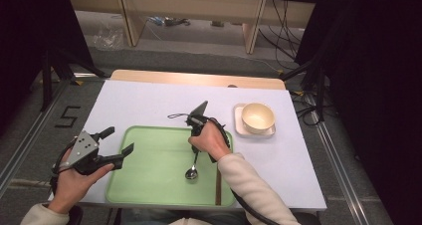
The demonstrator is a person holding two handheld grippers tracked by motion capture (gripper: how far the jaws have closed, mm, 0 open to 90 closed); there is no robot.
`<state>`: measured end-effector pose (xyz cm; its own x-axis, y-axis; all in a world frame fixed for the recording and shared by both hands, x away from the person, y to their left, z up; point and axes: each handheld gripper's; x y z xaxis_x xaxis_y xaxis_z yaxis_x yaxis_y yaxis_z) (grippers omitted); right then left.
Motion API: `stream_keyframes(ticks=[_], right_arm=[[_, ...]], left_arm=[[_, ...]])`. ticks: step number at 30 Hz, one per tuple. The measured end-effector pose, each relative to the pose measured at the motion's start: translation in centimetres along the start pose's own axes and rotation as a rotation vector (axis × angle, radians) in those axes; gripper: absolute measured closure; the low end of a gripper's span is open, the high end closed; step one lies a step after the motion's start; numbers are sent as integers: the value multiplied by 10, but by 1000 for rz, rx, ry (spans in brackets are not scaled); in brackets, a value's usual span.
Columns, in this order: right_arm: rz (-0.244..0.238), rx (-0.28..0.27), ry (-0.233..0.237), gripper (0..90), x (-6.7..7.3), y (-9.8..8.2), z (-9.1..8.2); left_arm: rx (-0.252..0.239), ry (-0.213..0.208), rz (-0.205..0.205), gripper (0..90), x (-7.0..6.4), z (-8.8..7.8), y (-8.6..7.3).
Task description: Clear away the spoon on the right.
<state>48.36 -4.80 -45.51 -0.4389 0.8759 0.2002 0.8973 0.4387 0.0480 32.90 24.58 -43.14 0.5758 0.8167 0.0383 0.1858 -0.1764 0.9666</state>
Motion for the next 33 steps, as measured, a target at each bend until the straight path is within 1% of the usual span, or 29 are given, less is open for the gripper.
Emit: stream_keyframes(ticks=[1, 2, 3, 4, 5, 6, 7, 8, 9, 10, 12, 14, 15, 16, 17, 18, 19, 21, 22, 23, 24, 25, 26, 28, 29, 30, 31, 32, 33], right_arm=[[-2, -7, 0, 900, 0, 0, -1], [-30, -19, 9, 900, -2, 0, -2], [-1, -36, 26, 897, 0, 0, -6], [-16, -61, 25, 878, -2, 0, -10], [-46, -80, 21, 846, -3, 0, -16], [-79, -120, 18, 825, -4, -1, -21], [-120, -167, -2, 801, -7, -1, -26], [-147, -183, -22, 772, -10, -3, -33], [-189, -207, -43, 741, -15, -4, -39], [-197, -235, -65, 715, -18, -6, -45], [-243, -252, -89, 687, -29, -11, -57], [-246, -286, -98, 661, -39, -16, -65], [-271, -291, -102, 653, -45, -19, -69], [-279, -294, -98, 637, -51, -22, -73], [-280, -302, -103, 621, -55, -25, -76], [-276, -315, -121, 603, -61, -29, -81], [-279, -316, -118, 583, -68, -32, -83], [-257, -327, -126, 544, -79, -39, -88], [-262, -343, -143, 537, -86, -41, -89], [-284, -332, -154, 529, -95, -43, -93], [-251, -338, -159, 521, -100, -45, -95], [-238, -353, -182, 513, -106, -47, -98], [-205, -349, -192, 508, -111, -49, -101], [-180, -356, -227, 488, -123, -52, -106], [-185, -362, -237, 488, -129, -54, -108], [-163, -367, -240, 488, -134, -55, -109], [-163, -375, -248, 487, -139, -57, -111], [-122, -377, -251, 487, -142, -59, -113], [-113, -388, -265, 486, -147, -60, -114]], left_arm=[[0, 0, -1, 171, 0, 0, 0], [-1, 0, -2, 171, 0, 0, 0], [-1, 1, -1, 171, 0, 0, 0], [-1, 1, -1, 171, 0, 0, 0], [-2, 0, -1, 171, 0, 0, 0], [-2, 0, -1, 171, 0, 0, 0], [-2, 0, -2, 171, 0, 0, 0], [-2, 1, -2, 171, 1, 0, 0], [-3, -1, -8, 171, 0, 0, 0], [-4, 0, -11, 171, 0, 0, 0], [0, -1, -2, 171, 0, 0, 0], [2, 0, -1, 172, 0, 0, 0], [5, -1, -1, 172, 0, 0, 0], [6, -1, -7, 173, 0, 0, 0], [6, 0, -5, 173, 0, 1, -1], [7, -1, -4, 174, 0, 1, -1], [7, -1, -4, 175, 0, 1, -1], [12, 1, -5, 175, 0, 1, -1], [10, 2, -8, 175, 1, 1, -1], [11, 2, -6, 176, 1, 1, -1], [12, 2, -6, 176, 1, 2, -1], [13, 1, -9, 176, 1, 2, -1], [11, 3, -9, 176, 1, 2, -1], [12, 5, -11, 176, 1, 4, 0], [14, 4, -13, 177, 1, 4, -1], [15, 3, -15, 176, 0, 4, -1], [16, 2, -16, 176, 0, 4, -1], [18, 3, -15, 177, 0, 4, -1], [19, 5, -14, 176, 1, 4, -1]])
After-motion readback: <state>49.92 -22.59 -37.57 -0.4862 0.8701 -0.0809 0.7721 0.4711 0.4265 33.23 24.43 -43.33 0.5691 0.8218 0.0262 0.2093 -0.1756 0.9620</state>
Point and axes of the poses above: each handheld gripper's, and its own axes: z roughly forward along the jaws, y roughly out of its top, x roughly to its left, and after that the axes turned 3 degrees about x, right-handed
